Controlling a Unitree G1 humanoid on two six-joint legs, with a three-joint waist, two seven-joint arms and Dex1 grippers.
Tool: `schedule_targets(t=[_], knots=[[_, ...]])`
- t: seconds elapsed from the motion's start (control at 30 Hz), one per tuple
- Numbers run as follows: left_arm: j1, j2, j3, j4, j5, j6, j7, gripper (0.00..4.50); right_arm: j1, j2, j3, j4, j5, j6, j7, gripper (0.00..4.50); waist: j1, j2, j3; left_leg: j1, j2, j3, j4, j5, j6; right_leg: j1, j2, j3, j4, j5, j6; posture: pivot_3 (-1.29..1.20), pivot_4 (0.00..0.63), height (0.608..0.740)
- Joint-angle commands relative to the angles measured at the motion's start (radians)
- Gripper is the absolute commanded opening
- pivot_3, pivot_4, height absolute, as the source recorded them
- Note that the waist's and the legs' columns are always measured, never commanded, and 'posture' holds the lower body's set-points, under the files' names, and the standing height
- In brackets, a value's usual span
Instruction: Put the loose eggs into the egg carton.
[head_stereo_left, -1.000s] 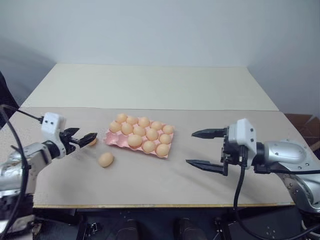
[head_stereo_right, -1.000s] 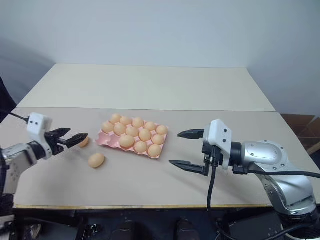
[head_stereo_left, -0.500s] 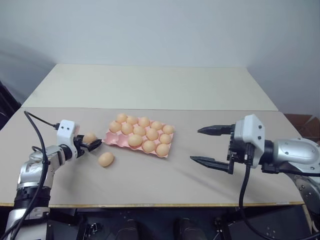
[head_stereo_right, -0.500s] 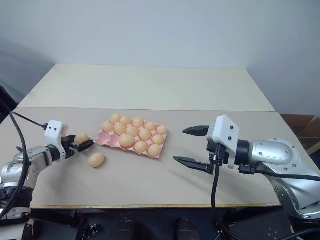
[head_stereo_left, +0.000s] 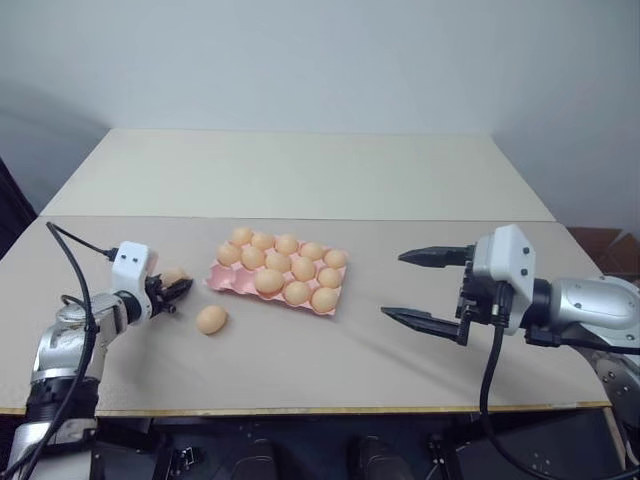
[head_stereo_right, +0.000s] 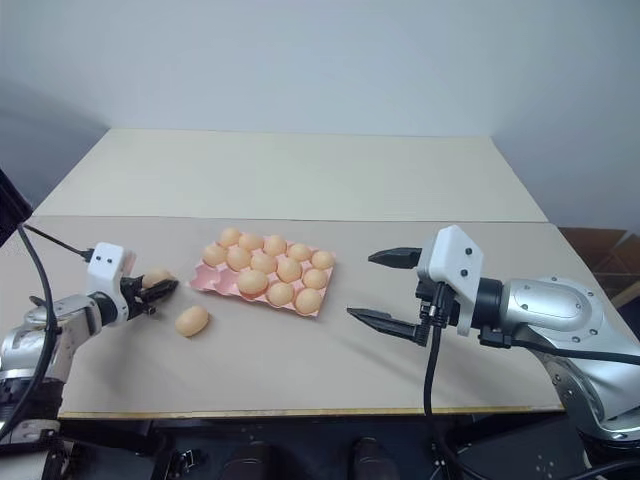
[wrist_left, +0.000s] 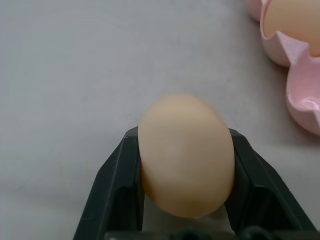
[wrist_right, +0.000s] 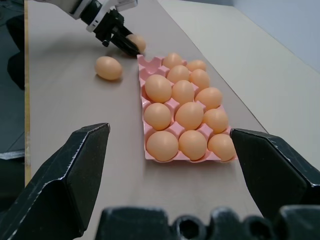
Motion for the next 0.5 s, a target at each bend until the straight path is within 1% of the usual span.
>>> schedule_targets(t=[0.03, 0.17, 0.3, 0.5], knots=[[-0.023, 0.048, 0.066, -0.131, -0.071, -0.011, -0.075, 1.70, -0.016, 0.011, 0.000, -0.012, -0.008, -0.025, -0.015, 4.50, 0.001, 0.000, 0.000, 0.000, 0.000, 0.000, 0.000, 0.000, 0.000, 0.000, 0.000, 0.000, 0.000, 0.000, 0.000, 0.00, 0.150, 0.740], [-0.103, 0.061, -0.034, -0.183, -0.091, -0.020, -0.198, 1.70, -0.019, 0.032, 0.016, -0.009, -0.030, -0.041, -0.030, 4.50, 0.013, 0.000, 0.000, 0.000, -0.001, -0.001, 0.000, 0.000, 0.000, 0.001, -0.001, -0.001, 0.000, 0.000, 0.000, 0.00, 0.150, 0.740], [-0.177, 0.027, -0.129, -0.168, -0.120, 0.008, -0.309, 1.70, -0.016, 0.048, 0.024, -0.013, -0.052, -0.057, -0.043, 4.50, 0.011, 0.000, 0.000, 0.000, -0.002, 0.000, 0.000, 0.000, 0.000, 0.002, -0.002, 0.000, 0.000, 0.000, 0.000, 0.00, 0.150, 0.740], [-0.221, -0.009, -0.235, -0.084, -0.026, -0.070, -0.329, 1.70, -0.022, 0.063, 0.027, -0.028, -0.072, -0.059, -0.064, 4.50, 0.001, 0.000, 0.000, 0.000, -0.002, -0.001, 0.000, 0.000, 0.001, 0.001, 0.000, 0.000, 0.000, 0.000, 0.001, 0.00, 0.150, 0.740]])
